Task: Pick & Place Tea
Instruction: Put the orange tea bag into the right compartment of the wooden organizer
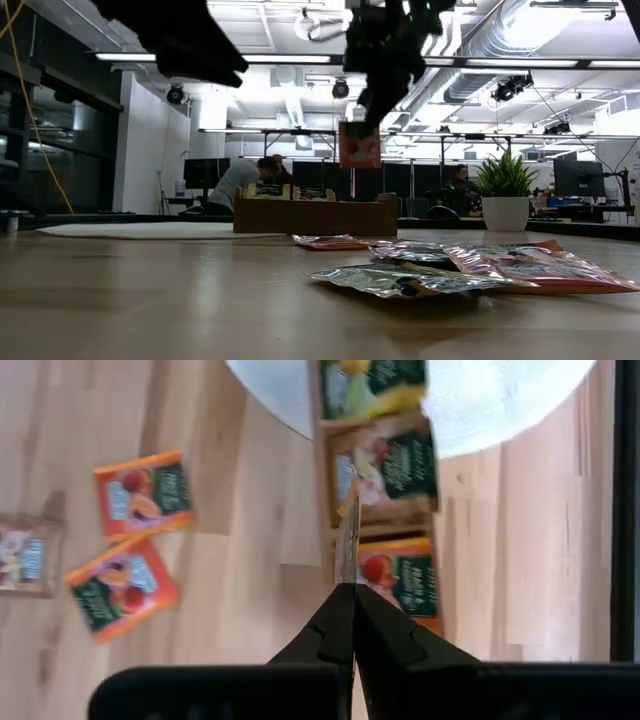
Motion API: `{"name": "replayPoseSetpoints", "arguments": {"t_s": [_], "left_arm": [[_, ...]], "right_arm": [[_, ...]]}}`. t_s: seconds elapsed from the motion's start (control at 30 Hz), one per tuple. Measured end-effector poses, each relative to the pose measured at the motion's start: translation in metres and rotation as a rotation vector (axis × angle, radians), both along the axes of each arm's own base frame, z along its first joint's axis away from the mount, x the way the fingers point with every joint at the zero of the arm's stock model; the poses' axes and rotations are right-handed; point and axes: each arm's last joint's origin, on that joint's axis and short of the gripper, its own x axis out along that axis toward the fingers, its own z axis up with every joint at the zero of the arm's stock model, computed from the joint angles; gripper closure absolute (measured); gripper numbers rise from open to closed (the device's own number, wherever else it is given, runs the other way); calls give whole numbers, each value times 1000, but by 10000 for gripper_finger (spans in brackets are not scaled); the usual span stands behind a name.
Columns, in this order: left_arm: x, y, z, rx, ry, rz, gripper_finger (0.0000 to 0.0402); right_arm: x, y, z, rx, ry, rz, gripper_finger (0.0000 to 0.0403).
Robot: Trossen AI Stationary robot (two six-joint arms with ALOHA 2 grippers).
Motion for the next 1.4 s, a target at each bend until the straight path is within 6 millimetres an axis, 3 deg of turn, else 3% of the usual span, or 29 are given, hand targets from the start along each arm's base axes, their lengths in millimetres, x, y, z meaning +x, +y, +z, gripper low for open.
{"name": "replayPoseSetpoints", "arguments": {"t_s": [0.17, 0.37, 0.77, 1.23, 1.4], "left_arm": [[-8, 3, -5, -41, -61, 0, 168], [-9, 4, -12, -68, -97, -9, 168], [-7, 2, -10, -95, -130, -28, 168], [-7, 2, -10, -105, -126, -40, 168], [-7, 2, -10, -105, -126, -40, 168]], "right_arm": [[-11, -24, -20, 14, -25, -7, 403], [-14, -35, -32, 8, -69, -5, 403], [-18, -33, -63, 35, -72, 7, 403], [-21, -33, -78, -8, -56, -21, 402], [-22, -34, -78, -19, -43, -49, 383]]}}
